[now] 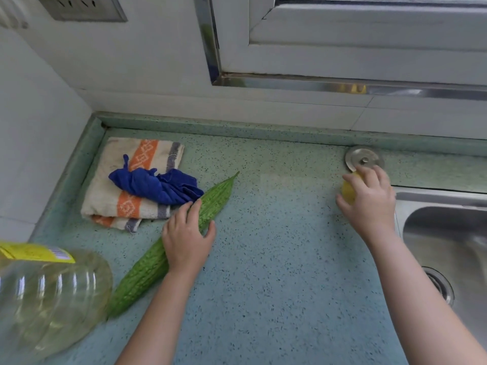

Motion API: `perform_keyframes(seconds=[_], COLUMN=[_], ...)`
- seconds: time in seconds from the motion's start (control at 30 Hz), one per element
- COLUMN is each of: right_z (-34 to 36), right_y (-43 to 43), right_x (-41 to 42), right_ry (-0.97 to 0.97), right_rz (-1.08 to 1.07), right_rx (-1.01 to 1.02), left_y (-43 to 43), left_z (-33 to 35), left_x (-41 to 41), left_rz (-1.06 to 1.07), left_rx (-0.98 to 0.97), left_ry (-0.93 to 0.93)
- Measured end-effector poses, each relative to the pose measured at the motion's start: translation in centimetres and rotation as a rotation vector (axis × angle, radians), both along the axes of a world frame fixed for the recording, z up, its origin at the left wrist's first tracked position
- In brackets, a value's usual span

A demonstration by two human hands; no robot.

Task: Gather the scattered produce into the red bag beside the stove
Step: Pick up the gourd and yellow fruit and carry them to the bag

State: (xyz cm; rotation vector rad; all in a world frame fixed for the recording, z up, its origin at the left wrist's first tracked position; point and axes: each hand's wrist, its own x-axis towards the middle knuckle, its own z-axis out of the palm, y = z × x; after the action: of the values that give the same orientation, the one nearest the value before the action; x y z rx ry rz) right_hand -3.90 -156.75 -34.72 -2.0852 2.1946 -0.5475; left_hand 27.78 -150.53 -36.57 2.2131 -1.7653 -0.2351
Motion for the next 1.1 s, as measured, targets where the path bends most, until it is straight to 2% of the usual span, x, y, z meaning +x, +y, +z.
perform_keyframes(seconds=[0.27,0.53,0.8,1.1], right_z=[-0.4,0.2,2.9,8.7], right_y=[0.3,0.8,4.5,12.7], right_x=[-1.5,-2.3,-0.1,4.3], right_ry=[-0.030,-0.182,-0.328,-0.512], right_rz=[-0.070,-0.140,-0.067,0.081], right_rx=[0.033,0.012,-0.004,-0.017], left_y=[-0.4,-0.4,2.3,9.4], left_z=[0.1,0.9,3.8,8.8], left_x=[0.1,0.0,-1.8,-2.6], left_rz=[0.030,-0.003,-0.017,-0.010], left_rx=[0.074,0.072,0.005,-0.096], left_ry=[-0.036,0.045,0.212,0.427])
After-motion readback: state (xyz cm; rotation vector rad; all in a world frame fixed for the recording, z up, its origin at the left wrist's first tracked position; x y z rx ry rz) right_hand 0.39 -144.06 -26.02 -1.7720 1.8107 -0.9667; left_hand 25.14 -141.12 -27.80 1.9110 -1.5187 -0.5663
